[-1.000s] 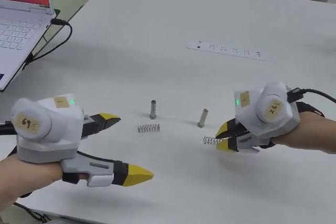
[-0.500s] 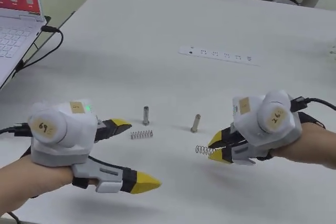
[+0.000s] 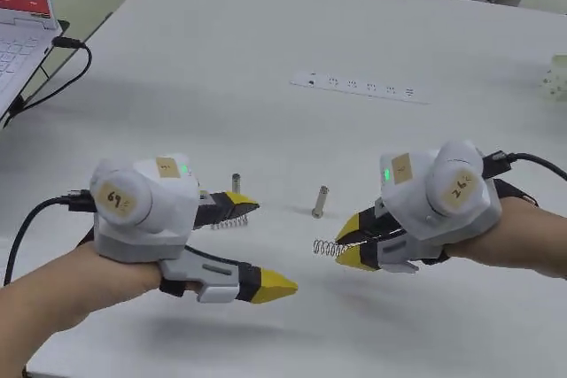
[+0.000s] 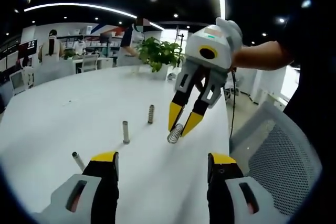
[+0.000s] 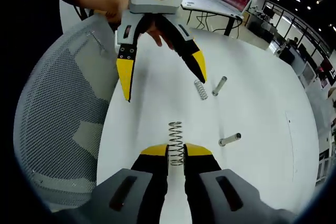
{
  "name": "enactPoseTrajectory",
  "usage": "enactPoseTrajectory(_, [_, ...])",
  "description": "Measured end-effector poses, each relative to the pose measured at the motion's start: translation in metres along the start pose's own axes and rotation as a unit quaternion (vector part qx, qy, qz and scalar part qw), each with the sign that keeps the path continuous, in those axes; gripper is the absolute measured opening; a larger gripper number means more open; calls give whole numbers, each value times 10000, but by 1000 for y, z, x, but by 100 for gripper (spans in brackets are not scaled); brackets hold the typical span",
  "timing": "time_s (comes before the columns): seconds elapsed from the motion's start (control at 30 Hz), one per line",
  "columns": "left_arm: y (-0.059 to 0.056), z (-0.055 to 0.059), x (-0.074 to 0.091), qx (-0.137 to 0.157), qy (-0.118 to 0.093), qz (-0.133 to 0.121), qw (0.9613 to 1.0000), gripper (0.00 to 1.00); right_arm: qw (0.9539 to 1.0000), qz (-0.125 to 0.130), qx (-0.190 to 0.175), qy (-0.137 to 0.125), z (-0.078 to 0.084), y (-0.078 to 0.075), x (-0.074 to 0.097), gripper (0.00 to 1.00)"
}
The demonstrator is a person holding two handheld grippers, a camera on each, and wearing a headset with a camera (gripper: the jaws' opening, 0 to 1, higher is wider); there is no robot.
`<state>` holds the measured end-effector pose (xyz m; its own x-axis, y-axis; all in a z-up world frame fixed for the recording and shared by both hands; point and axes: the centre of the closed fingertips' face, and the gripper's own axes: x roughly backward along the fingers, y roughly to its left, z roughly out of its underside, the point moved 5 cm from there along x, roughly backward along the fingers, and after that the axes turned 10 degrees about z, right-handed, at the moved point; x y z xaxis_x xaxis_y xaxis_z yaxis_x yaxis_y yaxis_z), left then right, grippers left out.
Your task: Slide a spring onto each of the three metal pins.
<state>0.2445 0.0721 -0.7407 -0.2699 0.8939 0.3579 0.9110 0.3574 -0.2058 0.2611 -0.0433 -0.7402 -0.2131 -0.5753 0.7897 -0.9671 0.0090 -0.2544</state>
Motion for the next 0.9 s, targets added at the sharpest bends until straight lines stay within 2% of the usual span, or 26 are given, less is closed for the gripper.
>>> enactPoseTrajectory(0.13, [-1, -4, -7, -104, -44, 70, 9999, 54, 10000, -23, 41, -61, -6, 0, 1, 8])
enactPoseTrajectory(0.47, [-4, -12, -18, -145, -218, 184, 9995, 31, 9998, -95, 149, -136, -16, 4, 1, 8])
enactPoseTrajectory(0.7, [-8, -11, -23, -201, -188, 311, 9991, 18, 9997, -59, 142, -187, -18, 2, 3, 8])
enactPoseTrajectory(0.9, [-11, -12, -24, -241, -204, 355, 9989, 12, 9995, -61, 217, -224, -20, 3, 4, 8])
